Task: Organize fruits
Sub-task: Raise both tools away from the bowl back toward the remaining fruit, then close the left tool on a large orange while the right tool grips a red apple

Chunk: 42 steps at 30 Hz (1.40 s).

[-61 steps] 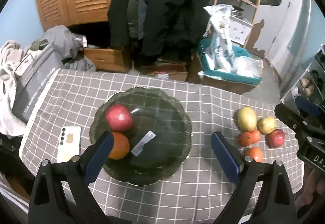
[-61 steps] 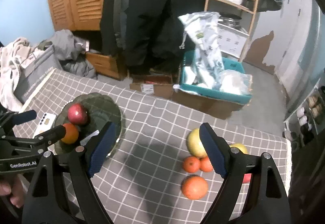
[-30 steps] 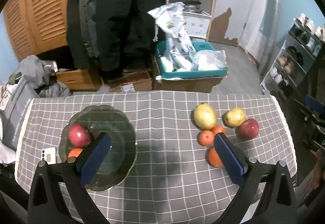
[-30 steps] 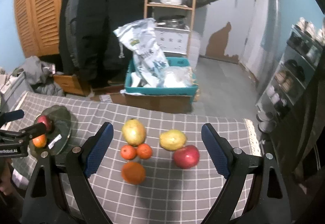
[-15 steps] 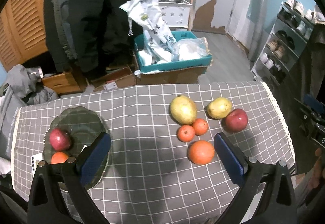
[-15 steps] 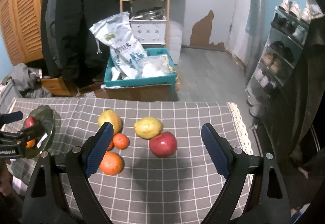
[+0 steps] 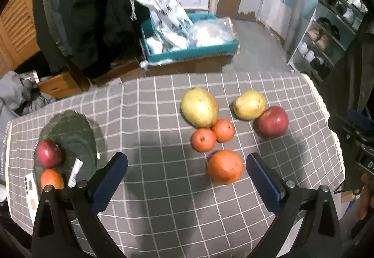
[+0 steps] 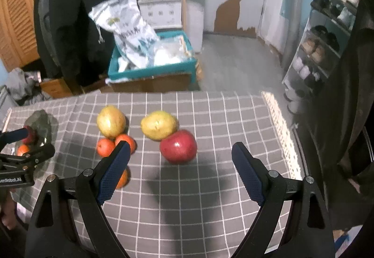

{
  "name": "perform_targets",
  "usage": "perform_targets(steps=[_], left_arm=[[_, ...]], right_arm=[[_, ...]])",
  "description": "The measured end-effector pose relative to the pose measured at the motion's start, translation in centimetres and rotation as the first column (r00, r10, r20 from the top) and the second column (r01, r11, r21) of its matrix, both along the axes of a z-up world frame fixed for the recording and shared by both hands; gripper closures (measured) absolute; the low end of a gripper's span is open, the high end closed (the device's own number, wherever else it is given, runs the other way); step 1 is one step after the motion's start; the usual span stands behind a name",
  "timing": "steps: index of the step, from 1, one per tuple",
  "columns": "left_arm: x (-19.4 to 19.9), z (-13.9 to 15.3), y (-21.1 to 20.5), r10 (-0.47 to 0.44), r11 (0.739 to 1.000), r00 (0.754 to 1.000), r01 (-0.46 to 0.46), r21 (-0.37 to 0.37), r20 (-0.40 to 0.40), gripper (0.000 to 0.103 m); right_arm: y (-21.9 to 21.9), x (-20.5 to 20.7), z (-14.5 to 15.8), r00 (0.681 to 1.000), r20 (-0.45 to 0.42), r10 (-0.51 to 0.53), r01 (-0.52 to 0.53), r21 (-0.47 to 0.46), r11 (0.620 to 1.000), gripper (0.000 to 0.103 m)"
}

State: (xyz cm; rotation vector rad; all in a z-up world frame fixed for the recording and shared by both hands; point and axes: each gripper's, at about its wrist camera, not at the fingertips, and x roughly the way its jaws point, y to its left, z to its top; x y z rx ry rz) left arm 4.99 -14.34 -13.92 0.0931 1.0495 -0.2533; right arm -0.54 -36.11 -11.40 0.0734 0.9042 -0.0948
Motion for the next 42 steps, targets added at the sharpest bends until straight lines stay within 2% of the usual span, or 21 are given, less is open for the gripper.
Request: perform_targets(steps=[6,13,19,31,35,38,40,42], left_arm=[[0.6,-3.6,-1.6,-0.010,1.000,0.996,0.010,0.006,-0.087,0.001],[0.9,-6.2,-2.7,-0.017,1.000,0.992,0.018,0.012,-0.125,0.001],[1.3,-8.2,-3.2,-0.017,1.000,0.985,0.019,0.011,-0.172,0.001],[2.1,-11.5,-4.7,-0.031,0.999,0.968,0.026,-0.025,-0.248,0.001],[2.4,-12.3,-5.1,-0.044,0.998,0.962,0.028,-0.062,-0.268,0.002],[2.3,-12.8,-5.7,-0.058,0.998,0.962,0.048,-0.045,-0.266,0.013],[2.3,-13.2,-6.0,-0.076,0.997,0.957,0.065,-0.049,-0.281,0.024],[2.3,-13.4,-6.2,-0.087,0.996,0.955,0.075,-0.053,-0.282,0.027]], right_arm=[[0.0,0.7,-2.9,0.997,-0.082,0.010,-0.010,0.002,1.000,0.015],[-0.8,1.8,-6.8,0.984,-0.178,-0.010,0.017,0.035,0.999,0.015],[-1.2,2.3,-9.0,0.971,-0.238,-0.021,0.032,0.043,0.999,0.015],[-1.9,2.6,-10.4,0.960,-0.279,-0.033,0.044,0.031,0.999,0.015],[-2.2,2.7,-10.5,0.960,-0.279,-0.039,0.051,0.037,0.998,0.015],[-2.3,2.8,-10.6,0.960,-0.276,-0.036,0.049,0.038,0.998,0.015],[-2.3,3.1,-10.7,0.961,-0.275,-0.032,0.044,0.040,0.998,0.015],[-2.3,3.4,-10.9,0.962,-0.273,-0.024,0.037,0.042,0.998,0.015]])
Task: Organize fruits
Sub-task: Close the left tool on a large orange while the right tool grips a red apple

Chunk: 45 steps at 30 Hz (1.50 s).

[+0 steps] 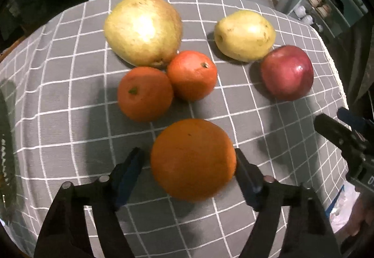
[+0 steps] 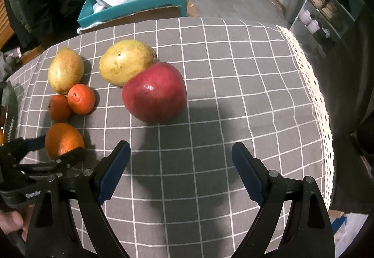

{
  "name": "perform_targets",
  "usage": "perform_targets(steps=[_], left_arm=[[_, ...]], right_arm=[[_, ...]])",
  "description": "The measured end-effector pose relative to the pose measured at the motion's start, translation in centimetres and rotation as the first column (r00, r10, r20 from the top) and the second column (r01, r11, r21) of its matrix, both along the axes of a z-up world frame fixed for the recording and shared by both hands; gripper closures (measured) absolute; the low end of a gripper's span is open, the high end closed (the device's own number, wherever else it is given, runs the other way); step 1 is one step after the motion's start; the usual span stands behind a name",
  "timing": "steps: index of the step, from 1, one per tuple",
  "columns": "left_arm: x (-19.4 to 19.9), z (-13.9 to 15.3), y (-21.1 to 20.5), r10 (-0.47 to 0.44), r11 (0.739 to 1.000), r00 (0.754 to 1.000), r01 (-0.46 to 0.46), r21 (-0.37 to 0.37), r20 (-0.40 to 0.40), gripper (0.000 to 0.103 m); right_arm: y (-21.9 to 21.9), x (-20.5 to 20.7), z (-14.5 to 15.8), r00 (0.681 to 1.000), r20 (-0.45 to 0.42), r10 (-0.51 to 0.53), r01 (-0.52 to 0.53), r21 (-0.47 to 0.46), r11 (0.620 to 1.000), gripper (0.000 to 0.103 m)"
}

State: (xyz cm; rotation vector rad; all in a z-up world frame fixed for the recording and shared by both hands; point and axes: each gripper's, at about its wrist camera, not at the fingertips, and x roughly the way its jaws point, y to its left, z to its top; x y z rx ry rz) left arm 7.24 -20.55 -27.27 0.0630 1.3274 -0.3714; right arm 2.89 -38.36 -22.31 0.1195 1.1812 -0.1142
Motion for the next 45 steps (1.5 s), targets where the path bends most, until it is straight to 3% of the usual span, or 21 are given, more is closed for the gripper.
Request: perform_targets(steps=[2,9,18,29,33,45], left_arm=[[-0.2,0.2,-0.1,-0.018,1.000,1.000,0.018,-0.021,0.006,0.038],[-0.5,0.6,0.0,-0.028,0.999,0.999,0.027,0.021,0.028,0.038],[0.4,2.4,3.2,0.035,0.999,0.996,-0.036,0.016,0.076,0.038],[1.1,3.3,6.4,0.080,0.996,0.991,-0.083,0.025,0.110,0.038],[1.2,3.6,6.6,0.088,0.996,0.989,-0.092,0.023,0.118,0.038],[1.4,4.9,6.3,0.090,0.996,0.985,-0.093,0.012,0.149,0.038]], right_arm=[[0.0,0.4,-0.2,1.000,0.003,0.009,-0.009,0.005,1.000,0.015],[0.8,2.6,-0.9,0.998,0.002,0.069,-0.069,0.011,0.998,0.015],[2.4,5.9,-2.4,0.990,-0.032,0.140,-0.140,-0.005,0.990,0.015],[2.5,8.1,-4.6,0.988,-0.080,0.134,-0.136,-0.027,0.990,0.015],[2.3,8.1,-5.1,0.988,-0.093,0.127,-0.130,-0.025,0.991,0.025],[2.2,6.1,-4.3,0.996,-0.056,0.074,-0.075,-0.005,0.997,0.026]])
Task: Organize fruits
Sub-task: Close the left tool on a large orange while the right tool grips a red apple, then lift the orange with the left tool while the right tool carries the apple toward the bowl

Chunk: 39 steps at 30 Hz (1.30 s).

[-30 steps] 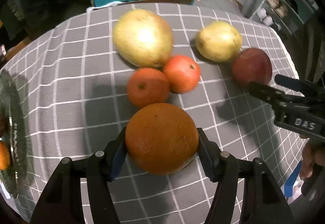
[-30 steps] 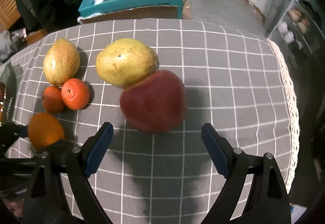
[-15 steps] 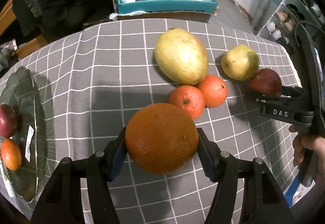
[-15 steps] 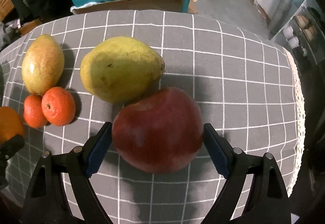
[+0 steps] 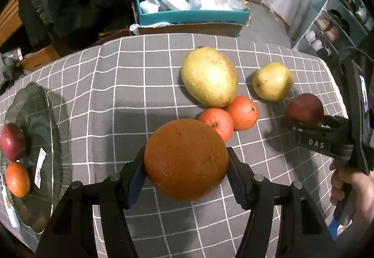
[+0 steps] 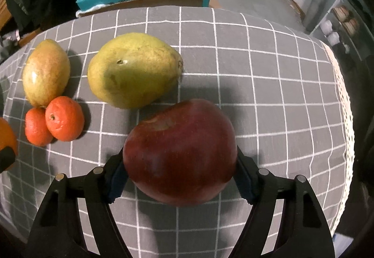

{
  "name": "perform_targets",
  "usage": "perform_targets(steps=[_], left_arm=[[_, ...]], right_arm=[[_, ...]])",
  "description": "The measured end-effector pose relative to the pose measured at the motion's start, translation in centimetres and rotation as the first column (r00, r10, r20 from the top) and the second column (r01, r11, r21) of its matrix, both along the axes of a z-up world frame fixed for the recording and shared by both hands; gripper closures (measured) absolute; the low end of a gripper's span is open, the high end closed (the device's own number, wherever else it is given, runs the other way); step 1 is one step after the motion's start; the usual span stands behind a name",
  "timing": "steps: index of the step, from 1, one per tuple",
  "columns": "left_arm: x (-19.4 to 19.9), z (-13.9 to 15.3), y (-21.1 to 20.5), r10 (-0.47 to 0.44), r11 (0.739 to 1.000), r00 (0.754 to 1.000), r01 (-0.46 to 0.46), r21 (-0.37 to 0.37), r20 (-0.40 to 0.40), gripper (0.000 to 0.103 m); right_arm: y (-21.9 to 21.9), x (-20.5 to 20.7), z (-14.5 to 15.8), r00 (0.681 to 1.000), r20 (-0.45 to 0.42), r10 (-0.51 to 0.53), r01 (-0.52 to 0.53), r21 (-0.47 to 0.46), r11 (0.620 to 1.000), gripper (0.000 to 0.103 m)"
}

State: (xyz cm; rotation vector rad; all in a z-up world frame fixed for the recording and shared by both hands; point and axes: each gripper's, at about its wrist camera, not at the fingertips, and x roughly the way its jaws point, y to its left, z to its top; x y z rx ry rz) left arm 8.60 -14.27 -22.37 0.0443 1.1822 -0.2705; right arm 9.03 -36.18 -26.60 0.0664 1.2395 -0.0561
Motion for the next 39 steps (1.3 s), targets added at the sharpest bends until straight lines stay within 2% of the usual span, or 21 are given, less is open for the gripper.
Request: perform_targets(steps=[20,39], left_arm=[[-1.6,4.8,1.2,0.013,1.000,0.995,-0.010,-0.025,0.103,0.038],[-4.0,11.3,3.1,0.026,0.998,0.970,-0.012,-0.059,0.241,0.038]], right_arm=[[2.1,-4.2,8.4,0.983,0.184,0.021,-0.020,-0.004,1.000,0.026],[4.1,-7.1,16.4,0.927,0.366,0.082,-0.088,-0.002,0.996,0.026]])
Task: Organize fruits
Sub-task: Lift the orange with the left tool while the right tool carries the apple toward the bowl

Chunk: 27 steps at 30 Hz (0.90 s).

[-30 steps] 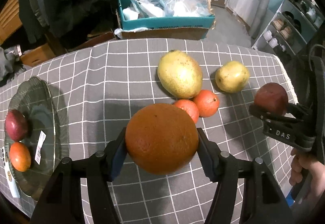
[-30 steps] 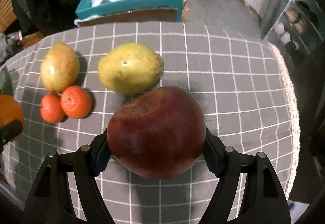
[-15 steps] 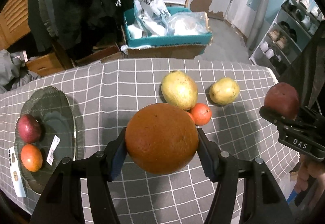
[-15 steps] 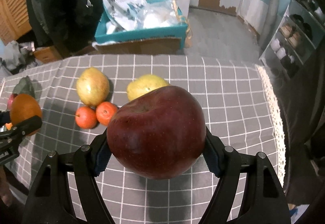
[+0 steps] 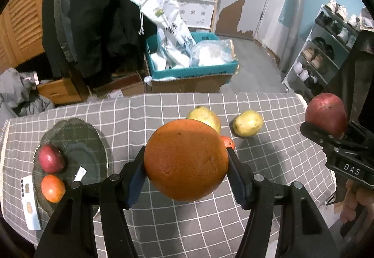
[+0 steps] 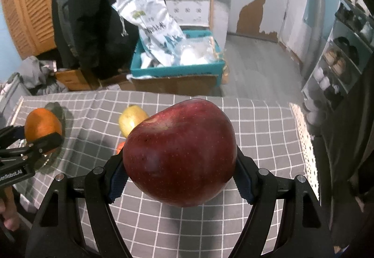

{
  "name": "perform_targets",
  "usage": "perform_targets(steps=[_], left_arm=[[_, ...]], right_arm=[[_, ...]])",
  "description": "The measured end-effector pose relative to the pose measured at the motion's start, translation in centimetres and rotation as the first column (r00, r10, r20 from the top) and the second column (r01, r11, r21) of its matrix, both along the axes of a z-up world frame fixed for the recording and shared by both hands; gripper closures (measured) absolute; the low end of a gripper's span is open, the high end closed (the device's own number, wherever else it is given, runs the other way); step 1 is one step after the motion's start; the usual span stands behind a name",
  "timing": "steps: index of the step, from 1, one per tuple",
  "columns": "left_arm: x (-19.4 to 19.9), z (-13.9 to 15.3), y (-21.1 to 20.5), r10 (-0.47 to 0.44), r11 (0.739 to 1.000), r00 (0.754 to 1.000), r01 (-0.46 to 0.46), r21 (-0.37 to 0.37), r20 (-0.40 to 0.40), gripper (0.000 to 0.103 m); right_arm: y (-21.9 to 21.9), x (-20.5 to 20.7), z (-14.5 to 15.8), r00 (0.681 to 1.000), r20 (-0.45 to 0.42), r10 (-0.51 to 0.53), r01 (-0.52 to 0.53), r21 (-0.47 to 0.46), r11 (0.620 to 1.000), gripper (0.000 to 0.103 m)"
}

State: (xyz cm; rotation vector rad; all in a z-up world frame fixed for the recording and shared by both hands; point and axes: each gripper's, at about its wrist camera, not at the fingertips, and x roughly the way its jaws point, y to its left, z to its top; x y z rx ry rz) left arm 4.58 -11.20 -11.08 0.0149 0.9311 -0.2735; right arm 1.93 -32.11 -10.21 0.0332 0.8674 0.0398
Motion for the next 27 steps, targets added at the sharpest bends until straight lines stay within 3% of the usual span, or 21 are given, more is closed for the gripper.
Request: perform_targets(steps=[12,27], left_arm=[[-1.1,2.6,1.2,0.010,1.000,0.998,-0.009,-0.010,0.054,0.038],[-1.4,3.1,4.3,0.065,0.998,0.995,-0.064,-0.024,0.070,0.038]], right_arm=[[1.4,-1.3,2.7,0.996,0.074,0.042,-0.043,0.014,0.999,0.026],[5.1,-0.2,3.3,0.990,0.086,0.114,-0.115,0.018,0.993,0.026]])
